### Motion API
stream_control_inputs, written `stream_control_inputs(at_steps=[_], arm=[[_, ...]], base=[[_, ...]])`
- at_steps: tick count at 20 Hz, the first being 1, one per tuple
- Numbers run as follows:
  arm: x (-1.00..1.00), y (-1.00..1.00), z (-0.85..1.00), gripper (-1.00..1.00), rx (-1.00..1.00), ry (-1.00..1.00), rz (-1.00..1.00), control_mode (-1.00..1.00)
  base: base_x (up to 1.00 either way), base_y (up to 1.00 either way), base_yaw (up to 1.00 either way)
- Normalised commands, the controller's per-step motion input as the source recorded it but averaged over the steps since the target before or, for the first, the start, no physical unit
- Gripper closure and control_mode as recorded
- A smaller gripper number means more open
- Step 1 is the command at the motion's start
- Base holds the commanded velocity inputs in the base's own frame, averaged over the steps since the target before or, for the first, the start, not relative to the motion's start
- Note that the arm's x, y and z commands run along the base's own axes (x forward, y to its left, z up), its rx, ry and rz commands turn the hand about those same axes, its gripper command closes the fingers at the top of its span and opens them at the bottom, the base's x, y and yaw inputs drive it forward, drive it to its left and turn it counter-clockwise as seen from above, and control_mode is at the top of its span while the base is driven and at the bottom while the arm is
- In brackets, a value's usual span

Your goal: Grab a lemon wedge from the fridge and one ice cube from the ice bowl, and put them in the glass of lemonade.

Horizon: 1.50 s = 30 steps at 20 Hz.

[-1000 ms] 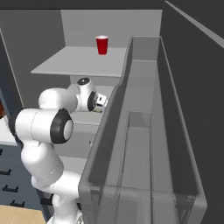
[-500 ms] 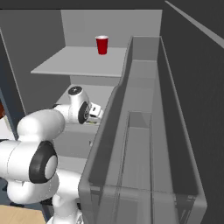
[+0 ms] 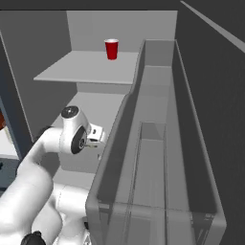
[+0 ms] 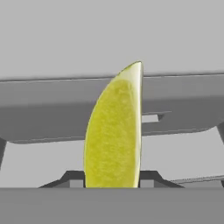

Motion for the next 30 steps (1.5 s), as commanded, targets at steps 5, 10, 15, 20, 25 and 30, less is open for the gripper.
stream_control_inputs(at_steps=[5,10,15,20,25,30], arm=[[-1.0,0.0,0.32,1.0,0.0,-0.06,0.09,-1.0],[-0.6,0.0,0.15,1.0,0.0,-0.05,0.05,1.0],[0.0,0.0,0.0,1.0,0.0,0.0,0.0,1.0],[0.0,0.0,0.0,1.0,0.0,0.0,0.0,1.0],[0.0,0.0,0.0,1.0,0.0,0.0,0.0,1.0],[0.0,0.0,0.0,1.0,0.0,0.0,0.0,1.0]], base=[[0.0,0.0,0.0],[-0.4,0.03,0.04],[-1.0,0.28,0.08],[-0.62,0.92,0.06],[-0.02,1.0,0.0],[0.36,0.8,-0.03]])
